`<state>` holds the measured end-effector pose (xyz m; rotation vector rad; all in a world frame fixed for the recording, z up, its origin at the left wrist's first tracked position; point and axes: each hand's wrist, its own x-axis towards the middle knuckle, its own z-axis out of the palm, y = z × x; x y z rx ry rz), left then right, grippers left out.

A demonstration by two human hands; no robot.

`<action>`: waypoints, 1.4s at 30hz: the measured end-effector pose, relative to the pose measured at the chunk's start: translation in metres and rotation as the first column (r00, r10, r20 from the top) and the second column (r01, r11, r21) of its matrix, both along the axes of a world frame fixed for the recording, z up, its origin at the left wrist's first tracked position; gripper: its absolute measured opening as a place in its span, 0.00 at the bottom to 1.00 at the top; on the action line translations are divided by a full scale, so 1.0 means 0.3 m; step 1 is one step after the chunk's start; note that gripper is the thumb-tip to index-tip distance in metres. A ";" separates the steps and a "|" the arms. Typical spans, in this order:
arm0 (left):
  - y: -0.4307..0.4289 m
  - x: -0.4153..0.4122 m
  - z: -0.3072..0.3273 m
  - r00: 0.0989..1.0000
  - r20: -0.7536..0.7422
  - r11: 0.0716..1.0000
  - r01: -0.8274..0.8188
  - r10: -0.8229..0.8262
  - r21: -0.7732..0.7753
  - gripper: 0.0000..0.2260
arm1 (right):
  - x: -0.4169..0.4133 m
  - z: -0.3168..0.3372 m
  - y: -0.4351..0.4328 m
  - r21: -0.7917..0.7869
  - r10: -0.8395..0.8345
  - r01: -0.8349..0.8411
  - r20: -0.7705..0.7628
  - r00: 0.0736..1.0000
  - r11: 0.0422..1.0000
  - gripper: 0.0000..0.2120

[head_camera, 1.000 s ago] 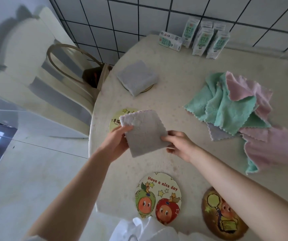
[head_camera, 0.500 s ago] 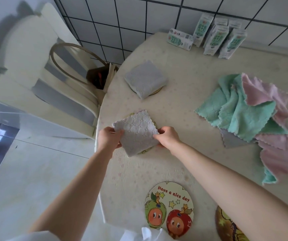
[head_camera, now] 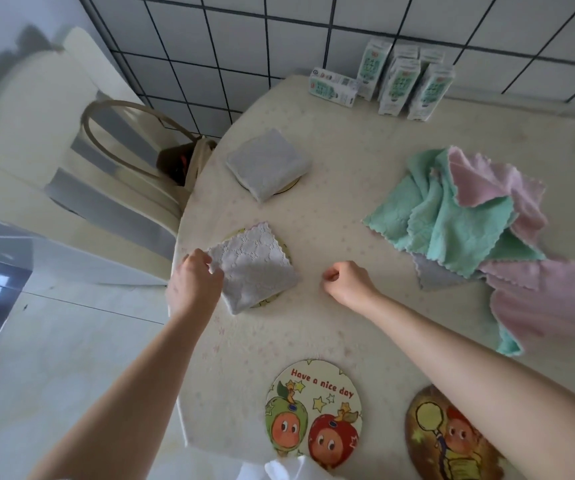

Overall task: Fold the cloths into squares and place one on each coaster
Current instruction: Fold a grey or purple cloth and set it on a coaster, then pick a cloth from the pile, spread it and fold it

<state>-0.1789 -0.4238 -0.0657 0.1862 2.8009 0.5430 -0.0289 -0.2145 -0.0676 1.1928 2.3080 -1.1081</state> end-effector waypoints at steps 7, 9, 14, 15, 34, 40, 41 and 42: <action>0.264 0.177 0.091 0.979 -0.048 0.978 0.192 -0.197 -0.084 0.09 | 0.241 0.051 0.262 0.129 0.091 -0.085 -0.038 0.995 0.988 0.11; 0.353 0.261 0.102 0.967 -0.044 0.966 0.248 -0.251 -0.074 0.08 | 0.319 0.066 0.342 0.167 0.116 -0.104 -0.061 0.991 0.980 0.10; 0.578 0.480 0.104 0.921 -0.099 0.927 0.373 -0.376 -0.042 0.10 | 0.521 0.093 0.548 0.271 0.150 -0.118 -0.102 0.983 0.955 0.08; 0.624 0.519 0.103 0.913 -0.108 0.920 0.391 -0.393 -0.037 0.11 | 0.557 0.091 0.591 0.289 0.149 -0.109 -0.120 0.982 0.951 0.08; 1.281 0.556 0.141 0.933 -0.083 0.921 0.360 -0.351 0.150 0.16 | 0.495 0.131 1.091 0.385 0.227 -0.122 -0.242 0.943 0.915 0.09; 1.386 0.475 0.133 0.972 0.177 0.959 0.106 -0.157 0.264 0.16 | 0.333 0.121 1.187 0.375 0.262 -0.160 -0.239 0.935 0.913 0.10; 1.396 0.463 0.130 0.969 0.203 0.959 0.082 -0.140 0.270 0.15 | 0.306 0.120 1.204 0.387 0.281 -0.177 -0.231 0.932 0.905 0.11; 1.403 0.451 0.131 0.965 0.223 0.960 0.074 -0.137 0.270 0.14 | 0.280 0.121 1.217 0.397 0.303 -0.198 -0.222 0.927 0.896 0.12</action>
